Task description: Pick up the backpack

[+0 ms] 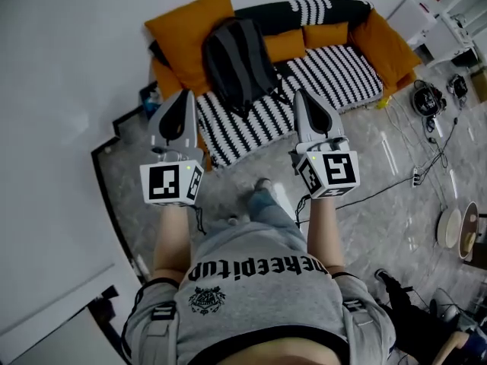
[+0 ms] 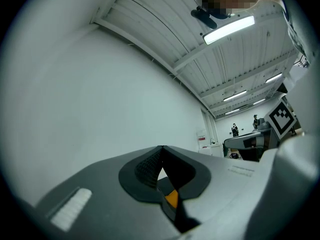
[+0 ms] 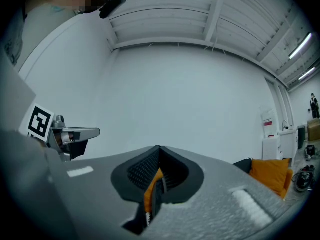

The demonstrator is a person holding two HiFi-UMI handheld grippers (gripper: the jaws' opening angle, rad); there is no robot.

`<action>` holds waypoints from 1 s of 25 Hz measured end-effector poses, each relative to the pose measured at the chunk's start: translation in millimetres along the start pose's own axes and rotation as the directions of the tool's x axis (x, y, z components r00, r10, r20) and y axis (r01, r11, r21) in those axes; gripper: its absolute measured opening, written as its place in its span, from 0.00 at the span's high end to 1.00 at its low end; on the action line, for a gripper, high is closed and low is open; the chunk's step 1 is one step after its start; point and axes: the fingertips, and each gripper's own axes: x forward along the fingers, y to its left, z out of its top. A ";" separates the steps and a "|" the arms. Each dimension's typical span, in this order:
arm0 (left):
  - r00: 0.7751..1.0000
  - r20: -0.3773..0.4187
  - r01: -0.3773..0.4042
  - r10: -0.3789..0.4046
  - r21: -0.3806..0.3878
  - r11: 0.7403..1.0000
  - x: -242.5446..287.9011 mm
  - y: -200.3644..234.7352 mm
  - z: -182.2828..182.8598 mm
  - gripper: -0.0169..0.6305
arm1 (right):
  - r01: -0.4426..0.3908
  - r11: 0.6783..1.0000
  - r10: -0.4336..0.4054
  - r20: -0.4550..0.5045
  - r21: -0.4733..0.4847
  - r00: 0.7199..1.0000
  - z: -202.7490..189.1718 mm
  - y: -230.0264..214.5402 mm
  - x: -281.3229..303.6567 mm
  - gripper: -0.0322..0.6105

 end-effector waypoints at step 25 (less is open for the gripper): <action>0.991 -0.017 -0.131 0.132 0.035 0.991 112.8 -25.5 -18.1 0.94 | -0.148 0.988 0.149 -0.011 0.040 0.989 -16.7 -107.1 89.8 0.95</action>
